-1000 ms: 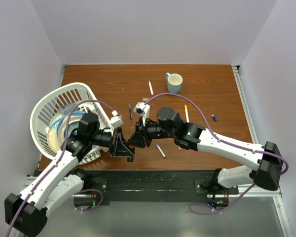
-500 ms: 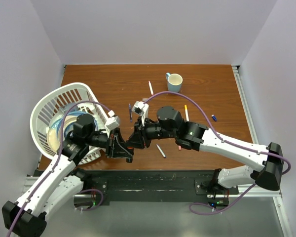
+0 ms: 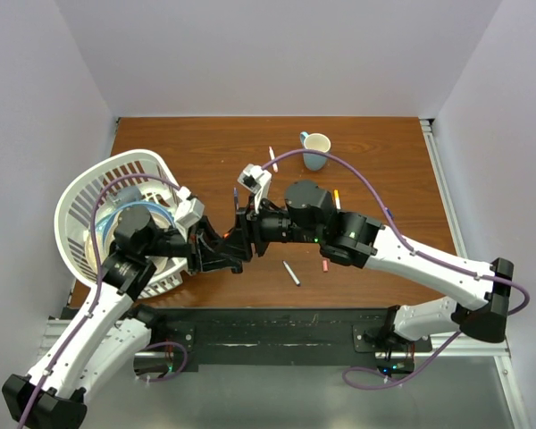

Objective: Insert the pens into the pen caps

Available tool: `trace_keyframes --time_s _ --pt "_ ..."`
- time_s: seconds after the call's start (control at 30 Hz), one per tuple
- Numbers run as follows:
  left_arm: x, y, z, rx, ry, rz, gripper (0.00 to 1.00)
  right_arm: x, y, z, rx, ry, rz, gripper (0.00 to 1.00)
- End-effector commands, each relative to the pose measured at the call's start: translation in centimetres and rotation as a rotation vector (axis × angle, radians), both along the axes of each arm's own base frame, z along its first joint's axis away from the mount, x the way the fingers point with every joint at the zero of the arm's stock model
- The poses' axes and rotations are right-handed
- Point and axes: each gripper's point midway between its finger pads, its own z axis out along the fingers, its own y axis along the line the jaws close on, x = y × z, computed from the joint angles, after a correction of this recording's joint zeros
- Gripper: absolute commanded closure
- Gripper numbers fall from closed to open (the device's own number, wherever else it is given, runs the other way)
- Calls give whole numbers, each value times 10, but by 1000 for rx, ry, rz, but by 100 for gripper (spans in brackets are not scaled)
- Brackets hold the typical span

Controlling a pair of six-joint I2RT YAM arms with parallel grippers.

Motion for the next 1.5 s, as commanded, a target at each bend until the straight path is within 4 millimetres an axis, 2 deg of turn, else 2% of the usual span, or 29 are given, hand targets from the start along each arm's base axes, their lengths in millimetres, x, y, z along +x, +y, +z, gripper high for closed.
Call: trace_keyframes --time_s 0.0,0.03,0.07,0.1,0.13,0.23,0.33,0.43,0.5,0.53,0.57,0.6,0.67,0.73,0.9,1.17,1.33,1.37,1.47 --pt "26 0 50 -111 -211 138 100 -4 9 -3 -50 31 -5 48" --pt "26 0 49 -114 -209 140 100 6 8 11 -28 7 -32 44" --pt "24 0 50 -122 -209 137 100 12 6 17 -21 -9 -51 38" --pt "23 0 50 -129 -202 134 100 17 3 20 -25 -25 -72 36" --pt "22 0 50 -130 -200 132 100 30 -3 33 -11 -66 -122 35" --pt "23 1 45 -124 -196 147 100 48 -20 53 17 -105 -177 33" --pt "22 3 43 -132 -196 161 100 55 -38 68 37 -159 -210 32" --pt "19 2 46 -160 -182 153 100 59 -52 67 19 -198 -252 29" --pt "22 3 47 -154 -169 169 100 56 -64 69 16 -215 -264 28" --pt "25 4 47 -146 -167 195 100 53 -67 57 -3 -222 -254 28" --pt "26 6 50 -141 -189 217 100 47 -74 62 22 -239 -239 28" --pt "28 7 54 -152 -196 241 100 38 -71 50 26 -238 -189 27" --pt "28 8 64 -169 -201 249 100 26 -71 51 67 -245 -130 27" --pt "30 7 72 -184 -194 256 100 10 -65 39 67 -233 -23 27" --pt "26 9 99 -274 -192 261 100 -1 -57 23 82 -251 67 30" --pt "19 13 122 -371 -168 264 100 -7 -36 35 166 -238 147 38" --pt "13 14 125 -423 -139 234 100 -1 -29 45 202 -236 122 38" --pt "11 14 126 -431 -129 228 100 1 -26 42 191 -232 127 41" --pt "8 15 125 -440 -117 221 100 -2 -21 52 227 -234 151 45"
